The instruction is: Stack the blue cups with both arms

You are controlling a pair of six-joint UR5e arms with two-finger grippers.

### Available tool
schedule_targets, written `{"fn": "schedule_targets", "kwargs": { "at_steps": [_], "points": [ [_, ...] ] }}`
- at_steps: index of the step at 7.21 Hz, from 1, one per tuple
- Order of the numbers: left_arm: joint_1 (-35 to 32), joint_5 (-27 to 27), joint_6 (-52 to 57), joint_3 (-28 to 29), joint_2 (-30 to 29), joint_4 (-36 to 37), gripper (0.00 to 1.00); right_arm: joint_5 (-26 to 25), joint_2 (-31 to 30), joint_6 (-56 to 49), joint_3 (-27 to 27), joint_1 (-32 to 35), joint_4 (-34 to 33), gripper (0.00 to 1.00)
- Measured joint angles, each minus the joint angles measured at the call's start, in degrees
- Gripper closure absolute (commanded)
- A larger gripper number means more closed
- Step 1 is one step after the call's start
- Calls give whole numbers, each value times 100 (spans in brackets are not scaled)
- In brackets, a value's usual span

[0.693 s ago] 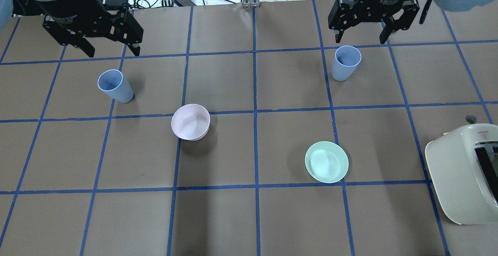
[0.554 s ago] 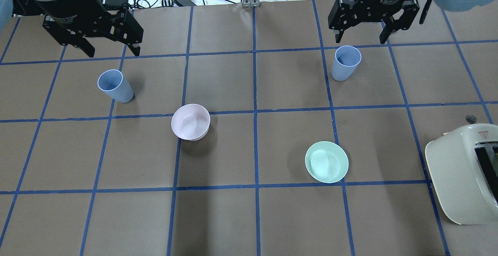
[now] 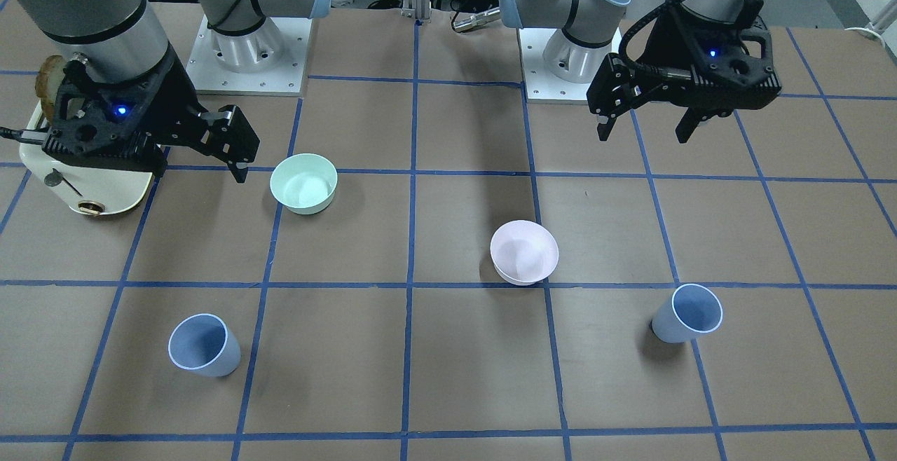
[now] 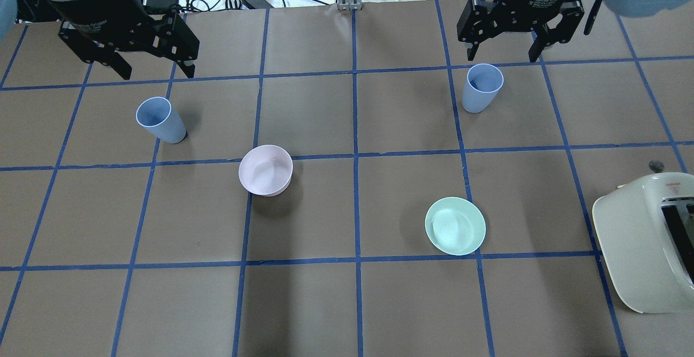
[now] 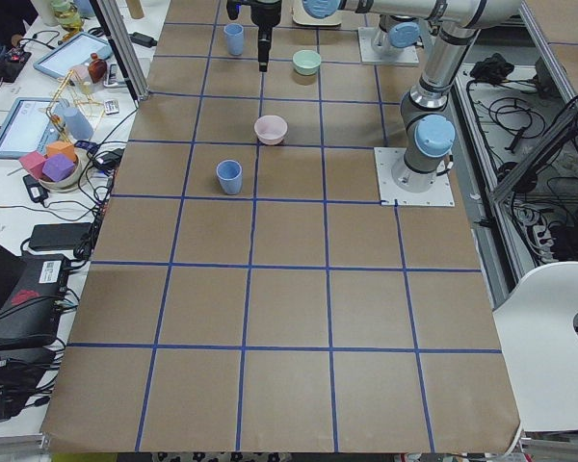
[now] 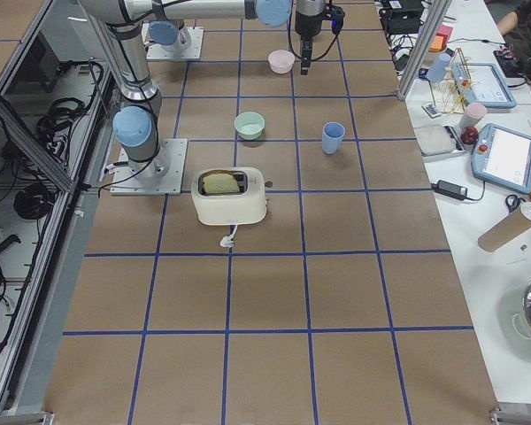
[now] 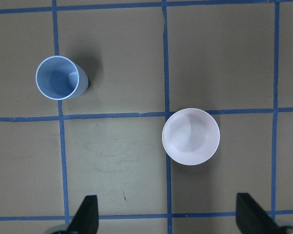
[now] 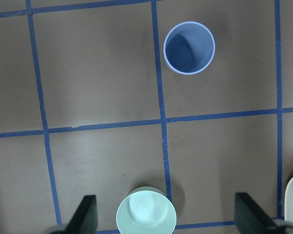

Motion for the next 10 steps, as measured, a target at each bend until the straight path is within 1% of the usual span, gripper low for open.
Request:
{"fn": "schedule_targets", "kwargs": {
  "at_steps": [3, 4, 5, 7, 8, 9, 10],
  "points": [
    [56, -14, 5, 22, 12, -35, 0, 4, 8, 0, -2, 0, 0, 0],
    [86, -17, 25, -32, -157, 39, 0, 4, 11, -5, -10, 0, 0, 0],
    [116, -19, 87, -113, -458, 325, 0, 5, 16, -7, -25, 0, 0, 0],
    [366, -12, 308, -261, -1368, 1414, 2, 3, 20, -14, -44, 0, 0, 0],
    [583, -9, 423, -296, -1792, 1805, 3, 17, 20, -14, -50, 0, 0, 0],
    [818, -5, 505, -331, -2102, 1982, 9, 34, 19, -11, -53, 0, 2, 0],
    [993, 1, 555, -409, -2311, 2078, 23, 34, 15, -7, -55, 0, 5, 0]
  ]
}}
